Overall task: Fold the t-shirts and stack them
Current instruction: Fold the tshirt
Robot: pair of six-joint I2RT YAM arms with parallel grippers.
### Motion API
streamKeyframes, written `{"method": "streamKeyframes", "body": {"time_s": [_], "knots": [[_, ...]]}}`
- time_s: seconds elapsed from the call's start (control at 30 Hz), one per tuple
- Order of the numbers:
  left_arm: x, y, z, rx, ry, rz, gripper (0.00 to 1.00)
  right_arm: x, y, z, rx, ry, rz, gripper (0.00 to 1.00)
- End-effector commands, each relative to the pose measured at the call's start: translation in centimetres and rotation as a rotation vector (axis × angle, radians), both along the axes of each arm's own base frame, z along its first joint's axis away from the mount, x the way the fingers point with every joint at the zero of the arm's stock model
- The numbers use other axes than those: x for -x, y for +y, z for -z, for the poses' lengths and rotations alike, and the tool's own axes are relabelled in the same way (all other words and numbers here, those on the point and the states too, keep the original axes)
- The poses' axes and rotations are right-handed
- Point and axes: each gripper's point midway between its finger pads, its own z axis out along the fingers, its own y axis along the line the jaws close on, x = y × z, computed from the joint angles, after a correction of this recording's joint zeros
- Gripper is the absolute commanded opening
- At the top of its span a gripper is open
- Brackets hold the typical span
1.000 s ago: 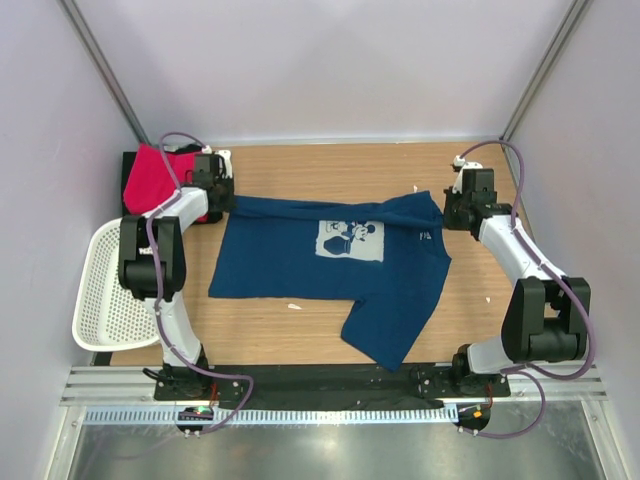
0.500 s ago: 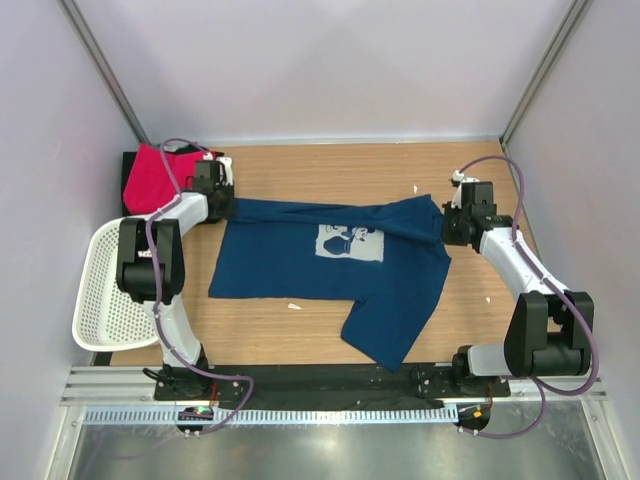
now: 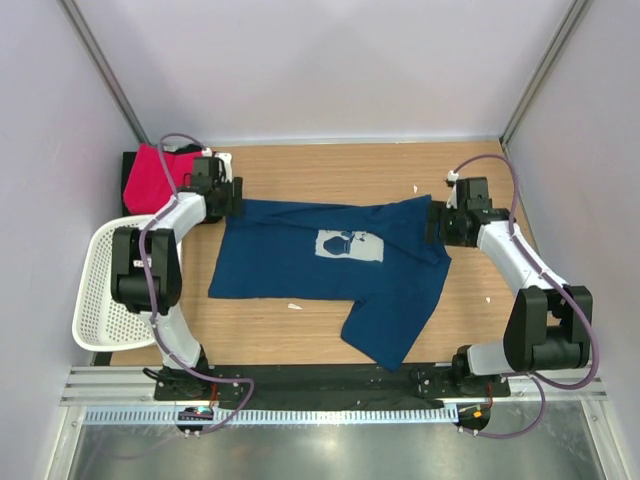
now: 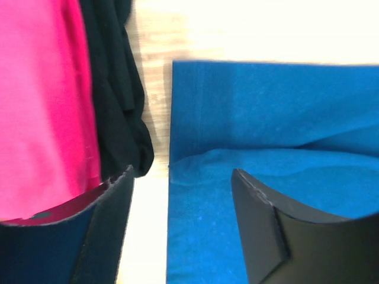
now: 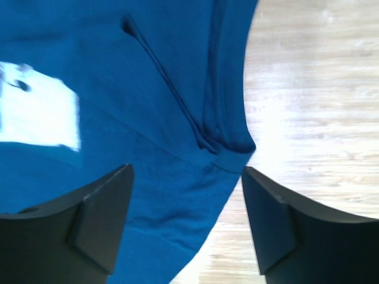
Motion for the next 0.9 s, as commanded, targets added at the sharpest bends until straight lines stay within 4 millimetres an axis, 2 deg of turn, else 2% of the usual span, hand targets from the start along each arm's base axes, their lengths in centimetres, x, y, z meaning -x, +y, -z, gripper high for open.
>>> {"method": "streamKeyframes", "body": {"time_s": [0.0,0.03,0.13,0.17,0.2,0.27,0.3,0.37,0.4,0.5,0.53,0.57,0.7,0.87], "knots": [[-1.0,-1.0,-6.5,0.029,-0.128,-0.02,0.71,-2.7,1.1,-4.7,-0.047,-0.101,-0.026,0.81],[-1.1,-1.7,-8.1,0.058,-0.161,-0.024,0.73,-3.3,1.3,-5.3,-0.066,-0.121,-0.016,0.82],[-1.2,-4.3,-9.7,0.18,-0.181,-0.081,0.79,-5.7,2.7,-5.7,-0.133,-0.173,0.003,0.83],[-1.5,-5.2,-10.4,0.213,-0.193,-0.089,0.79,-6.3,3.0,-4.6,-0.132,-0.155,0.018,0.83],[-1.5,-6.0,-10.4,0.255,-0.183,-0.13,0.79,-6.9,3.7,-4.4,-0.125,-0.16,0.02,0.83],[-2.0,-7.8,-10.2,0.229,-0.18,-0.148,0.79,-8.1,4.4,-3.5,-0.1,-0.16,0.022,0.82],[-2.2,-8.2,-9.6,0.22,-0.168,-0.171,0.79,-8.7,5.2,-2.3,-0.092,-0.139,0.001,0.82],[-2.2,-9.2,-7.0,0.196,-0.084,-0.195,0.77,-9.9,6.0,-1.5,-0.076,-0.145,-0.018,0.82],[-3.0,-9.6,-7.8,0.21,-0.086,-0.203,0.77,-10.7,6.3,-0.4,-0.075,-0.121,-0.021,0.81],[-2.8,-10.3,-5.2,0.2,0.006,-0.243,0.72,-12.1,6.8,0.6,-0.074,-0.102,-0.003,0.77],[-2.7,-10.7,-4.7,0.202,0.019,-0.241,0.71,-12.3,6.9,1.9,-0.071,-0.078,-0.003,0.76],[-2.6,-11.3,-4.5,0.202,0.021,-0.226,0.69,-12.7,6.4,2.1,-0.052,-0.084,0.03,0.75],[-2.6,-12.7,-2.9,0.16,0.041,-0.199,0.68,-13.3,7.2,3.0,-0.062,-0.085,0.015,0.74],[-2.5,-13.4,-1.1,0.159,0.083,-0.197,0.67,-13.8,7.0,3.6,-0.035,-0.088,0.018,0.72]]}}
